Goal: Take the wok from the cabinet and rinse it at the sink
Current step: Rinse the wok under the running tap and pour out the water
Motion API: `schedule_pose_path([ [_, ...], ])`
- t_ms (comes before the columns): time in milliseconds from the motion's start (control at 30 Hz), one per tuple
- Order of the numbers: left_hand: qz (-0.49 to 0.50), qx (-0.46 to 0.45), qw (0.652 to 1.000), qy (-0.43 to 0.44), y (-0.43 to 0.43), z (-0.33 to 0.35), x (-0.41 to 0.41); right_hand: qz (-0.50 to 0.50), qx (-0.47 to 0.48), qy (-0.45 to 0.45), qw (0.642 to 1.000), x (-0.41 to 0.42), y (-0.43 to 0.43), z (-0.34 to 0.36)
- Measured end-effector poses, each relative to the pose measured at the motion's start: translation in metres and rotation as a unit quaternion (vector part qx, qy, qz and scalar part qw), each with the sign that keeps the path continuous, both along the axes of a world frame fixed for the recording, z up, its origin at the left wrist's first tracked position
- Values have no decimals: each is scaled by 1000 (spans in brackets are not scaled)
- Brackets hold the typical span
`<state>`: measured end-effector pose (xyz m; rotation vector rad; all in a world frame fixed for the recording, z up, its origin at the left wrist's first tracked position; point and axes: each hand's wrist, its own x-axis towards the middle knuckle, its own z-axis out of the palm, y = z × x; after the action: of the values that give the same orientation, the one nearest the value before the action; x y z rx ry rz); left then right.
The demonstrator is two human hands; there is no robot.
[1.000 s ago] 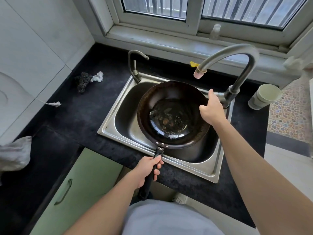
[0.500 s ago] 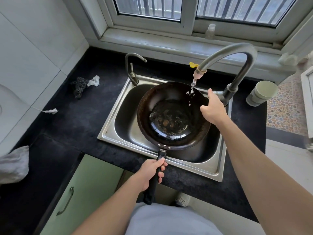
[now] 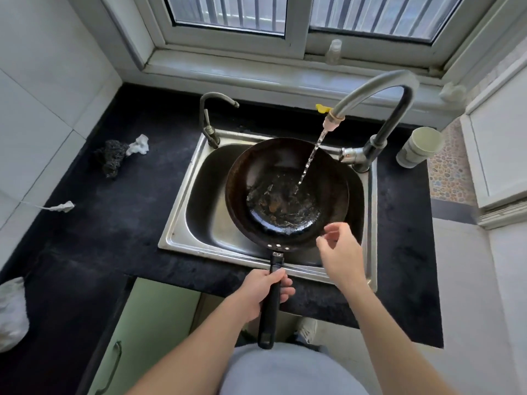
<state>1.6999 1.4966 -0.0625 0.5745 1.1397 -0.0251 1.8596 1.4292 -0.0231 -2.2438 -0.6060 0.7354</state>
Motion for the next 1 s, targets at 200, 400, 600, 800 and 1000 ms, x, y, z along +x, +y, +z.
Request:
schedule_pose_path([
  [200, -76, 26, 997, -8, 10, -10, -8, 28, -116, 119, 986, -83, -41, -12],
  [400, -81, -15, 996, -43, 16, -19, -12, -6, -140, 281, 949, -116, -35, -25],
  [600, -156, 4, 987, -40, 19, -14, -16, -165, -20, 436, 885, -129, -8, -32],
  [800, -157, -21, 985, -61, 22, -16, -21, -203, -50, 269, 940, -153, -2, -26],
  [1000, -99, -51, 991, -74, 15, -9, -19, -146, -30, 139, 979, -159, -11, -32],
])
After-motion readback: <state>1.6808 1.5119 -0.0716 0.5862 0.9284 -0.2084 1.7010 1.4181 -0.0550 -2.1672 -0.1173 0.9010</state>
